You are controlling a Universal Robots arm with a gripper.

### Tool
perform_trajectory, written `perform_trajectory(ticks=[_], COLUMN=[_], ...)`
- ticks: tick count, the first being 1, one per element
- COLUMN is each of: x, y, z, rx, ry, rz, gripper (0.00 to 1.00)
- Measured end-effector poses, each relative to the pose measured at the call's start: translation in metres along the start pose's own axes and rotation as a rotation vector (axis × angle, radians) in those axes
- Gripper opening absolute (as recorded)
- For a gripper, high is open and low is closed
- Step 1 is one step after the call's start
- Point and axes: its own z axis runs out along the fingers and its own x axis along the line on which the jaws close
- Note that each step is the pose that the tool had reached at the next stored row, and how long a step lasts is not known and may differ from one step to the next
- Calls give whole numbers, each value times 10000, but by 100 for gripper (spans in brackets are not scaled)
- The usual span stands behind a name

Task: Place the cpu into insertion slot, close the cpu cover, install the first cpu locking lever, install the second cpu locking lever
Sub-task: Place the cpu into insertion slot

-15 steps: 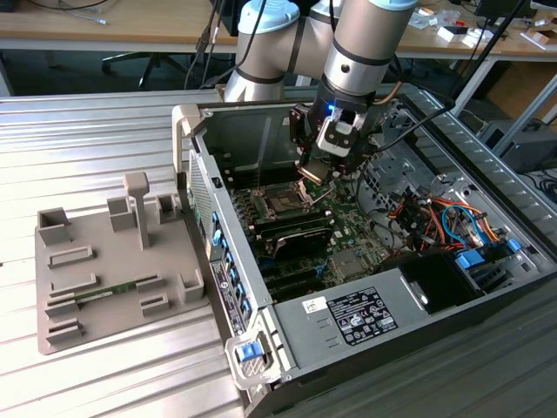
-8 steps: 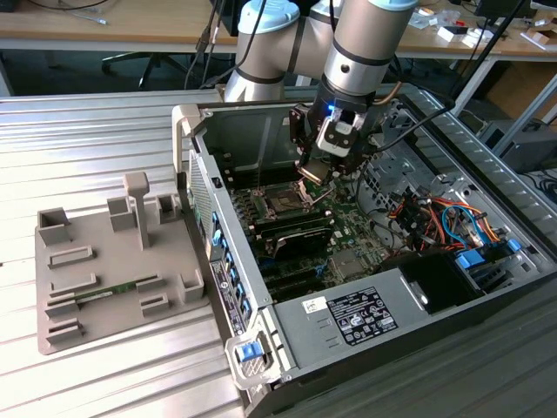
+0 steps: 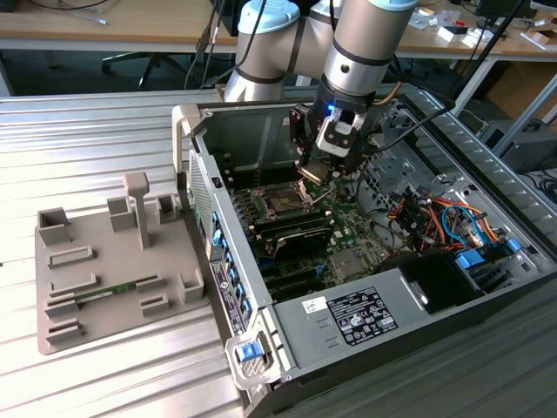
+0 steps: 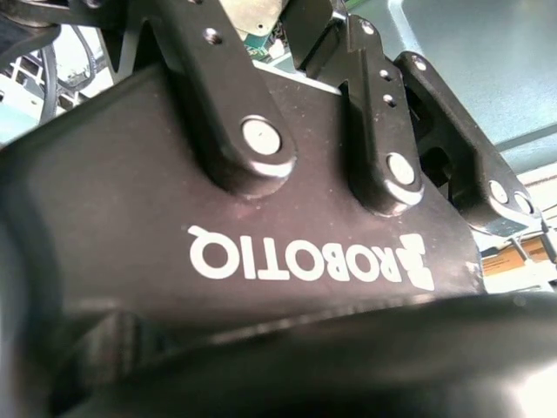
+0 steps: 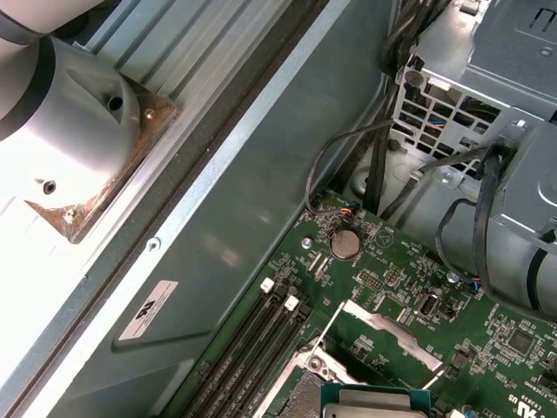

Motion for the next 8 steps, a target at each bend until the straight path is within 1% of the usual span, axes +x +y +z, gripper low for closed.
perform_trajectory(ticks=[8], x=[0], y=[0], z=[3], rx=[-1], ry=[-3], rz=[62], gripper=[55])
